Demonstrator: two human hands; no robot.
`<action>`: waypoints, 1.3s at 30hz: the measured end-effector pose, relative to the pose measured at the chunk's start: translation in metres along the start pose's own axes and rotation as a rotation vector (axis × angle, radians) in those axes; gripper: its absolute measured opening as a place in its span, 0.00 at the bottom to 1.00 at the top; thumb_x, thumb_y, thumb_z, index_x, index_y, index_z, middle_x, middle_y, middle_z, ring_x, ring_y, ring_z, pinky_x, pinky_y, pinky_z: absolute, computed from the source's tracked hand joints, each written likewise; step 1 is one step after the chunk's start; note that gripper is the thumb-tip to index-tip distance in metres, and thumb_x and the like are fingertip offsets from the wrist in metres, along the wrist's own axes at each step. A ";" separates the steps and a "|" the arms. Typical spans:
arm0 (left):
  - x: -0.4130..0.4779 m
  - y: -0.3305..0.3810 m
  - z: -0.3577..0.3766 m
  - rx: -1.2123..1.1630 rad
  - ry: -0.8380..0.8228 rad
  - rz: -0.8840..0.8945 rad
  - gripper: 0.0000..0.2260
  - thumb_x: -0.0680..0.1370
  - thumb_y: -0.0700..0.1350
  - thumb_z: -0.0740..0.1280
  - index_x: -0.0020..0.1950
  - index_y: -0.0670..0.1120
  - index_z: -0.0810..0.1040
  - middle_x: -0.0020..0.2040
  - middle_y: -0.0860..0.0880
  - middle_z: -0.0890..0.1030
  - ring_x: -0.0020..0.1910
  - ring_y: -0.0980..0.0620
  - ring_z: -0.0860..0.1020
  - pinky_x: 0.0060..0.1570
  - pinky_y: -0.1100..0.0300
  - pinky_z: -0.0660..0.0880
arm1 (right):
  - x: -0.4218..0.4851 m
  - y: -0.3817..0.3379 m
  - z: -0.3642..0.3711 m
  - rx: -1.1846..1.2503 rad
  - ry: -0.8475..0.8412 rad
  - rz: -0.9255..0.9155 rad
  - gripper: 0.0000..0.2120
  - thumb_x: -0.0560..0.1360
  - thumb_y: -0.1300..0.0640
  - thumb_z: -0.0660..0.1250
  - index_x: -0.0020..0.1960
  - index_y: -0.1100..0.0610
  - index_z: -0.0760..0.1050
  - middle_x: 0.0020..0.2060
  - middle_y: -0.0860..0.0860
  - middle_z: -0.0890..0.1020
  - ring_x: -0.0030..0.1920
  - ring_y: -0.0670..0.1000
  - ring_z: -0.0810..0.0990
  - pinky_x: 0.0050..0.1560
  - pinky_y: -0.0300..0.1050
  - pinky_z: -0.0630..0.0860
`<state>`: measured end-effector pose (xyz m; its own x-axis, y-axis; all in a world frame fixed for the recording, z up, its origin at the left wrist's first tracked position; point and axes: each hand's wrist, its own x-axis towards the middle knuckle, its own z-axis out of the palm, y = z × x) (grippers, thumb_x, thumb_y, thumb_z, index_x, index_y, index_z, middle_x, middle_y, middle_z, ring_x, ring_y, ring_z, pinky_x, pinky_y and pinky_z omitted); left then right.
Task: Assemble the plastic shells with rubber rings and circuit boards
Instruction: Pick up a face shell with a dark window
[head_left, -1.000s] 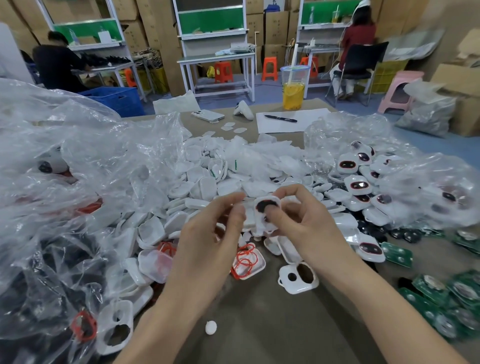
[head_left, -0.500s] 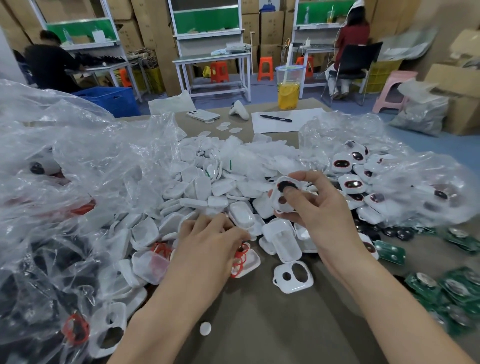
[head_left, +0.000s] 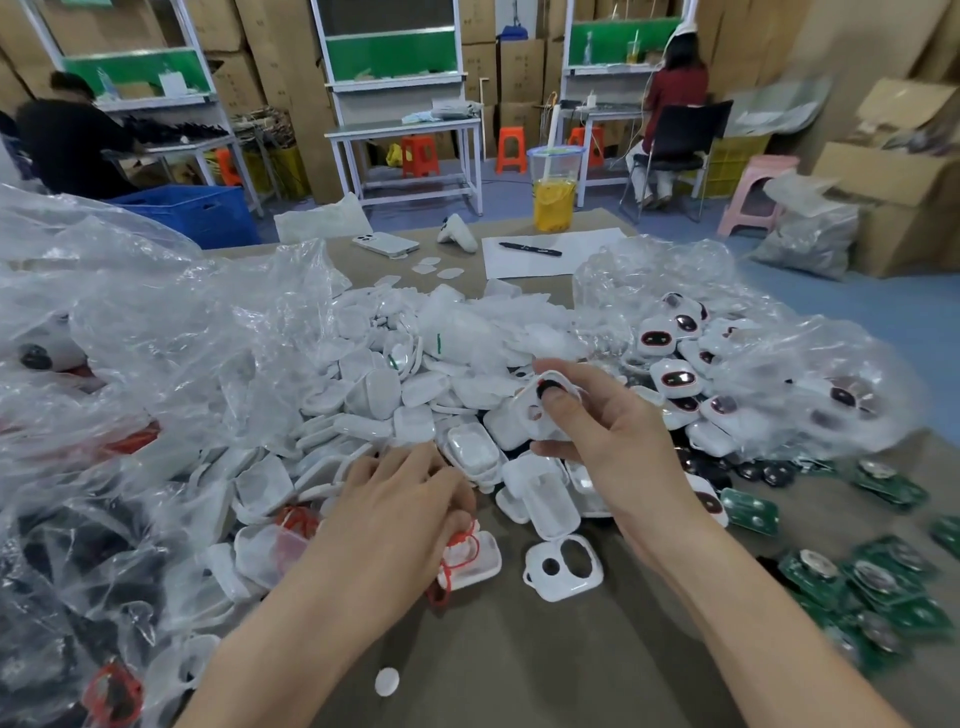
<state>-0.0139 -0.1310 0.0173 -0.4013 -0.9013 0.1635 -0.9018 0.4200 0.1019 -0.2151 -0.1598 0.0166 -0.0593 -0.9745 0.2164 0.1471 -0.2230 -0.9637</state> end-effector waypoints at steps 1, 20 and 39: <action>-0.002 -0.001 0.001 -0.025 0.019 0.009 0.08 0.84 0.55 0.56 0.58 0.60 0.74 0.58 0.61 0.70 0.63 0.59 0.68 0.66 0.59 0.58 | 0.000 0.000 0.000 -0.003 0.008 0.007 0.10 0.80 0.61 0.67 0.57 0.50 0.83 0.35 0.45 0.80 0.41 0.44 0.79 0.44 0.43 0.83; -0.001 0.009 0.013 -0.522 0.158 0.060 0.10 0.81 0.40 0.66 0.52 0.55 0.83 0.54 0.65 0.72 0.51 0.63 0.77 0.48 0.72 0.71 | -0.003 -0.005 0.003 0.001 0.000 0.038 0.09 0.80 0.60 0.66 0.57 0.52 0.82 0.31 0.44 0.79 0.37 0.43 0.79 0.45 0.45 0.84; 0.001 0.014 0.005 -0.673 0.223 -0.122 0.11 0.80 0.51 0.66 0.60 0.52 0.83 0.58 0.67 0.75 0.59 0.74 0.71 0.53 0.80 0.63 | -0.004 -0.004 0.004 0.080 -0.042 0.081 0.08 0.79 0.62 0.67 0.56 0.56 0.82 0.40 0.51 0.86 0.41 0.46 0.85 0.43 0.38 0.81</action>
<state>-0.0276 -0.1263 0.0143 -0.1963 -0.9331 0.3015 -0.6147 0.3566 0.7035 -0.2114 -0.1548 0.0205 -0.0028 -0.9892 0.1467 0.2281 -0.1435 -0.9630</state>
